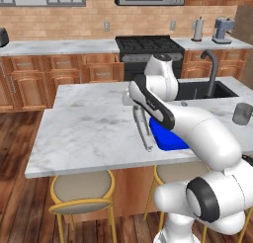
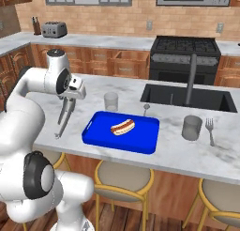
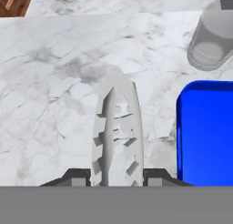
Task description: Take the tongs from the drawer on the left and place them on the dining counter next to the tray containing the hot dog.
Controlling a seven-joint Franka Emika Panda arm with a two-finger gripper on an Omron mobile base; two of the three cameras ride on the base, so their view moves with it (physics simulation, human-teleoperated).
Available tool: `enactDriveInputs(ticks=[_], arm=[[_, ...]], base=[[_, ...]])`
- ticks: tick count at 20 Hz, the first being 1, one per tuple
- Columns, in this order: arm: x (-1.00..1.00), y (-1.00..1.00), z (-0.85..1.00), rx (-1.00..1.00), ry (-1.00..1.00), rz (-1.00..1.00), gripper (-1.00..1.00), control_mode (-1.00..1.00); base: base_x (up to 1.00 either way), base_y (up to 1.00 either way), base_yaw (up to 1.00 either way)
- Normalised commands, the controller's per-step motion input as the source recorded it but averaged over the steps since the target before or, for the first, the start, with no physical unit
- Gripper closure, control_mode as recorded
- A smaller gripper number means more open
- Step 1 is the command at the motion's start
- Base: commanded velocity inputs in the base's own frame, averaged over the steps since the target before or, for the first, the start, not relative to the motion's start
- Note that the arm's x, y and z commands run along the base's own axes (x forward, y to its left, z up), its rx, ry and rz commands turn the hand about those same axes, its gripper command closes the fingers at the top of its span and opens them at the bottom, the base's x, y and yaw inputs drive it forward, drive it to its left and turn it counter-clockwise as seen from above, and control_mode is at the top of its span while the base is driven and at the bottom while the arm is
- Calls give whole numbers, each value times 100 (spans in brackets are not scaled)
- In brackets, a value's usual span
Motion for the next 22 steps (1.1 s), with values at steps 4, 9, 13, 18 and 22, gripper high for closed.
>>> enactDriveInputs(ticks=[4,9,13,18,22], arm=[[9,0,-4,0,8,0,100,-100],[20,0,-10,0,2,0,100,-100],[22,0,-14,-1,0,0,100,-100],[5,-10,-28,-6,0,0,100,-100],[0,-20,-14,-2,1,0,100,-100]], base=[[0,0,0],[0,0,0],[0,0,0],[0,0,0],[0,0,0]])
